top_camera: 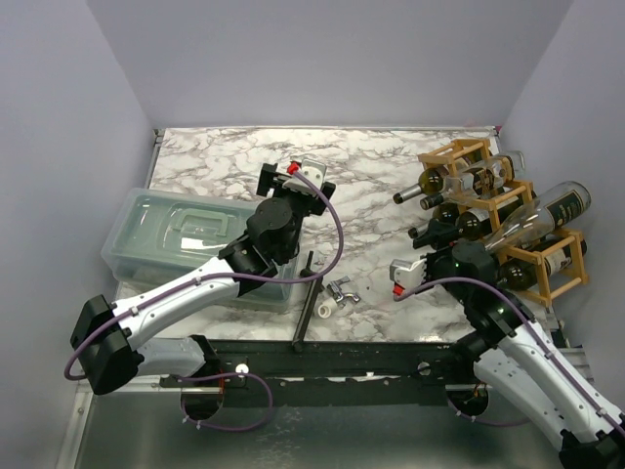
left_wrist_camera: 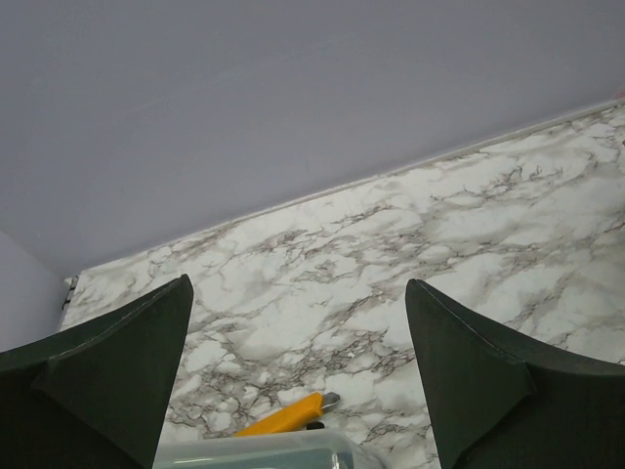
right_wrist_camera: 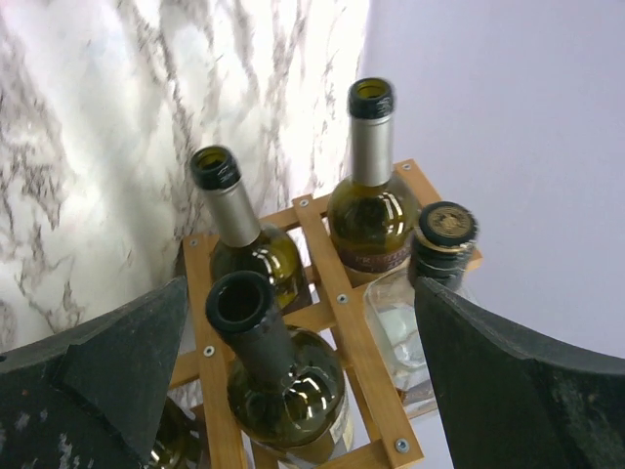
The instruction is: Put the wine bottle on the wine rack
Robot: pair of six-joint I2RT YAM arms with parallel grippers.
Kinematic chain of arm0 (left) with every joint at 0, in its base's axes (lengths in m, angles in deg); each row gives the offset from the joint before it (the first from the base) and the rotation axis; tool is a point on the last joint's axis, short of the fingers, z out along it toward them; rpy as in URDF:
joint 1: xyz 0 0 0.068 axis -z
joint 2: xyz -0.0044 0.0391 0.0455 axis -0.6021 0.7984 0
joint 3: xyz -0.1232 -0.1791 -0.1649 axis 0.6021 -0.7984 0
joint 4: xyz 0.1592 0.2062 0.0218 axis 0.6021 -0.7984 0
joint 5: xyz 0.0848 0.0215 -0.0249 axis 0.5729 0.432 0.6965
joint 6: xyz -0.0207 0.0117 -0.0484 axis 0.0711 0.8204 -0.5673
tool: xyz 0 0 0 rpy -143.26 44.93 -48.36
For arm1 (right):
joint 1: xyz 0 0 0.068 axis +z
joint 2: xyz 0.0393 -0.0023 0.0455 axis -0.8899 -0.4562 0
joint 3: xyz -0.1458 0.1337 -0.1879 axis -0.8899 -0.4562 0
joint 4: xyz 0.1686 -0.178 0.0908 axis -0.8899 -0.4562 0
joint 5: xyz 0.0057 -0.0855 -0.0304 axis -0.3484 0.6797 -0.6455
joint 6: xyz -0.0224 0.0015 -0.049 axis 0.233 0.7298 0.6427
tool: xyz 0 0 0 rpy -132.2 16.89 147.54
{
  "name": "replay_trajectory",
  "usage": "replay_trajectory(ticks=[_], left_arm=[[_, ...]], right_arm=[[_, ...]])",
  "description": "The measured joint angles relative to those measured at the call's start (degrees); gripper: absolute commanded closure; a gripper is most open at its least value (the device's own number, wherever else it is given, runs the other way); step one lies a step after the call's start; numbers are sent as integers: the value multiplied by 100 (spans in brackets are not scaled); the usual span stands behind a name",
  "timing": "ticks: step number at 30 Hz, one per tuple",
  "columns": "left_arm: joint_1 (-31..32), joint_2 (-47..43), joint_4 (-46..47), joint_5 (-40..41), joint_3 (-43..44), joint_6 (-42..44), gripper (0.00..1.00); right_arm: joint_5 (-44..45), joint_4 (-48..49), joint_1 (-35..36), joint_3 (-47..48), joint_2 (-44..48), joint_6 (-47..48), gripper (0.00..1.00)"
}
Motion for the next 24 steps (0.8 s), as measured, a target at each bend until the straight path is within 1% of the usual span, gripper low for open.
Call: replay_trajectory(ticks=[3,6,11,15,20,24], left_arm=[[0,138,-4,-2,0,15,9],[0,177,-4,-2,0,35,9],[2,168,-28,2,74,35,8],[2,122,-105,44,234,35,6],[2,59,-426,258,664,-46,4],[2,-216,-1115,380,1056,-415,1]], right_arm=[[-302,186,2,28,214,-417,0],[-605,584,2,153,435,-1167,0],[-973,1563,2,713,614,-2780,0],[-981,2100,4,1445,404,-4345,0],[-785,1878,4,2907,-422,-6196,0],[-334,1711,7,3346,-601,-7388,0]])
